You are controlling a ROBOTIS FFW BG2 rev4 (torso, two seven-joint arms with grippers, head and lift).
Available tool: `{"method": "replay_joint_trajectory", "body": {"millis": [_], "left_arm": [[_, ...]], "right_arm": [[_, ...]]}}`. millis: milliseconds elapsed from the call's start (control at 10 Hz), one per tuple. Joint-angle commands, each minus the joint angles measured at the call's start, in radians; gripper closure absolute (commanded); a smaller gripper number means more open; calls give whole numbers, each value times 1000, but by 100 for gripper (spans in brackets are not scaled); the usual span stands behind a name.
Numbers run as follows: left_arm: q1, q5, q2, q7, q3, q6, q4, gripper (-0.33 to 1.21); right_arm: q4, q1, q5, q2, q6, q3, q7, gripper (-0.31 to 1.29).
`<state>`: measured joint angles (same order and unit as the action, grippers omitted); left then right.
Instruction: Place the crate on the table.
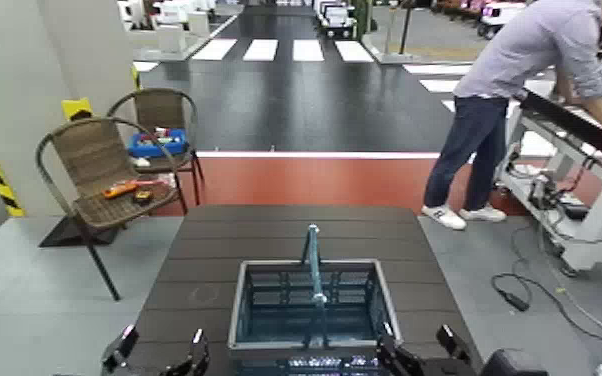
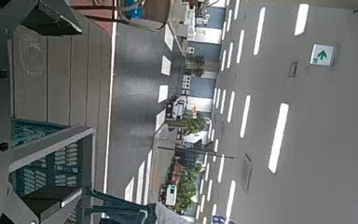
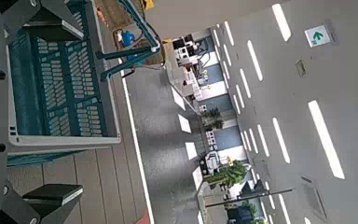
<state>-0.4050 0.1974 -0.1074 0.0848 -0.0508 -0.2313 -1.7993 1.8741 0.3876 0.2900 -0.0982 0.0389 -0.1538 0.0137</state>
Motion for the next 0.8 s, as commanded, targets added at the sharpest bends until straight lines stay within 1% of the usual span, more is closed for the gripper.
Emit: {"method": "replay_joint_trajectory", "body": {"millis": [100, 800], "left_arm": [[-21, -56, 0, -10, 2, -19, -19, 10], [-6, -67, -1, -14, -3, -11, -9, 10]], "right_arm": [[0, 2, 1, 2, -1, 2, -1, 15], [-3, 1, 6, 0, -1, 4, -4, 15]]}}
